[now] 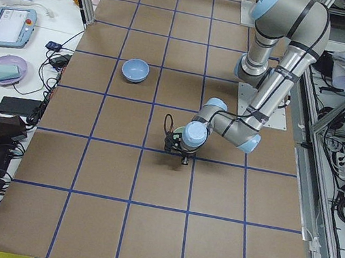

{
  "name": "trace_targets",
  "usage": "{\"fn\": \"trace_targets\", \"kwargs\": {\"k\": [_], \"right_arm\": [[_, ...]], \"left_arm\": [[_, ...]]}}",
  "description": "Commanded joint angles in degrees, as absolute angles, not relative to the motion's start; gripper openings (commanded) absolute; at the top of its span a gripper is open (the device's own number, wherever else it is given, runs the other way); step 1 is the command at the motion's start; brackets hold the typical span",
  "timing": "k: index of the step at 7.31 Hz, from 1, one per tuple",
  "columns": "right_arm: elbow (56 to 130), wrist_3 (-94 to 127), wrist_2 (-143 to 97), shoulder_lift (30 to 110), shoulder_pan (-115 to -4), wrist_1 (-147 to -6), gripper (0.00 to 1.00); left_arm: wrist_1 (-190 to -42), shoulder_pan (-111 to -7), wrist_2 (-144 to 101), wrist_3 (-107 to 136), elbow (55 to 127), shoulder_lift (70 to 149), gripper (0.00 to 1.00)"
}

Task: Stack green bowl on blue bowl
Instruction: 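Close the left gripper on the green bowl's rim and lift it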

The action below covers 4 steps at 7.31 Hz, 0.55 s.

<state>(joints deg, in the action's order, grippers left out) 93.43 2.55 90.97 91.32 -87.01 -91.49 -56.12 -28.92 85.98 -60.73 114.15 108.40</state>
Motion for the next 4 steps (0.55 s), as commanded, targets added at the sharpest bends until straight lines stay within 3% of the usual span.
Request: {"fn": "trace_targets", "kwargs": {"k": [1,4], "right_arm": [[93.4,2.5,91.0,91.3,-87.0,-91.5,1.0],[93.4,2.5,91.0,91.3,-87.0,-91.5,1.0]], "left_arm": [[-64.0,-29.4,85.7,-59.9,109.5,107.3,0.0],[-76.0,-34.0,85.3,-53.5,98.7,106.2,0.0]]}}
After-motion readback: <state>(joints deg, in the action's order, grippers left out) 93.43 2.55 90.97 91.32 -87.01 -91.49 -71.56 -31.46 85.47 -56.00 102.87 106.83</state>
